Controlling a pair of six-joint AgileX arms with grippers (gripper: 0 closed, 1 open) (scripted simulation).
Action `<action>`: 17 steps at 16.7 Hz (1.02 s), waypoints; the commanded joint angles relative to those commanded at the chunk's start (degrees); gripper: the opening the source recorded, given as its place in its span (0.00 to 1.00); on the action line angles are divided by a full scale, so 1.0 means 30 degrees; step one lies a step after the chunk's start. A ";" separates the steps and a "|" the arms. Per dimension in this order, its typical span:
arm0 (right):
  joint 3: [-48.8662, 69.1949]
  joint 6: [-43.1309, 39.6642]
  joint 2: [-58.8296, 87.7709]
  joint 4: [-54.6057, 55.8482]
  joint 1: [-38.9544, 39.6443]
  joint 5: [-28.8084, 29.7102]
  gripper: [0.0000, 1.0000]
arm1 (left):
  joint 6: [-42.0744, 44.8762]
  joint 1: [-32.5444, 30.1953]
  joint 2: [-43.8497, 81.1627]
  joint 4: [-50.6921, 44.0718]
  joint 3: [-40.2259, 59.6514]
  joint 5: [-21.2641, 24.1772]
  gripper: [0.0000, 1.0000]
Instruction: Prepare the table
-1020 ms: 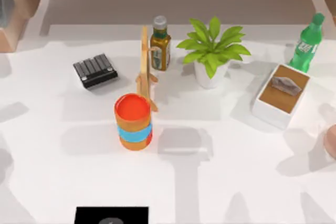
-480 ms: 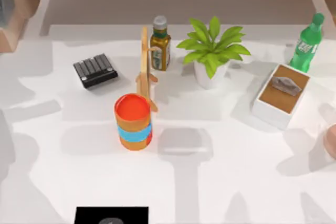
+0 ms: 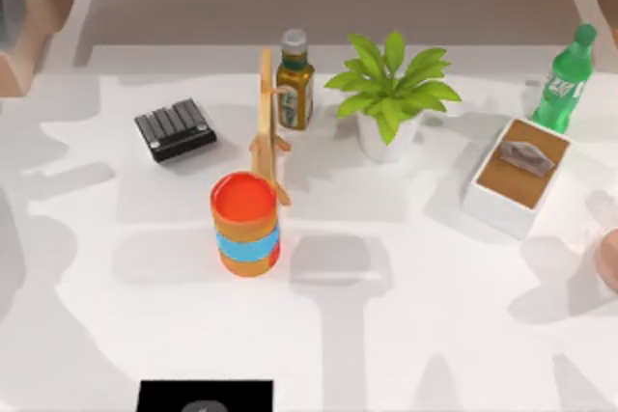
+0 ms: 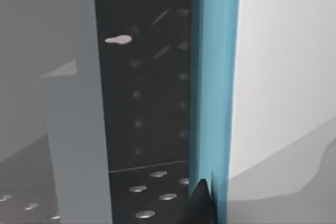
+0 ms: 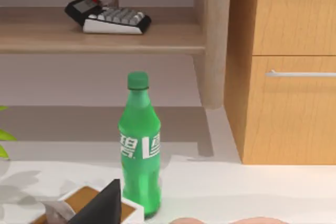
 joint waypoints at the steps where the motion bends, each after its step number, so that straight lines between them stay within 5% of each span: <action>1: 0.0000 0.0000 0.0000 0.0000 0.0000 0.0000 1.00 | -0.0016 -0.0055 0.0151 -0.0029 0.0115 -0.0045 0.00; 4: 0.0000 0.0000 0.0000 0.0000 0.0000 0.0000 1.00 | -0.0017 -0.0058 0.0160 -0.0031 0.0121 -0.0048 0.00; 17: 0.0000 0.0000 0.0000 0.0000 0.0000 0.0000 1.00 | -0.0017 -0.0058 0.0160 -0.0031 0.0121 -0.0048 0.98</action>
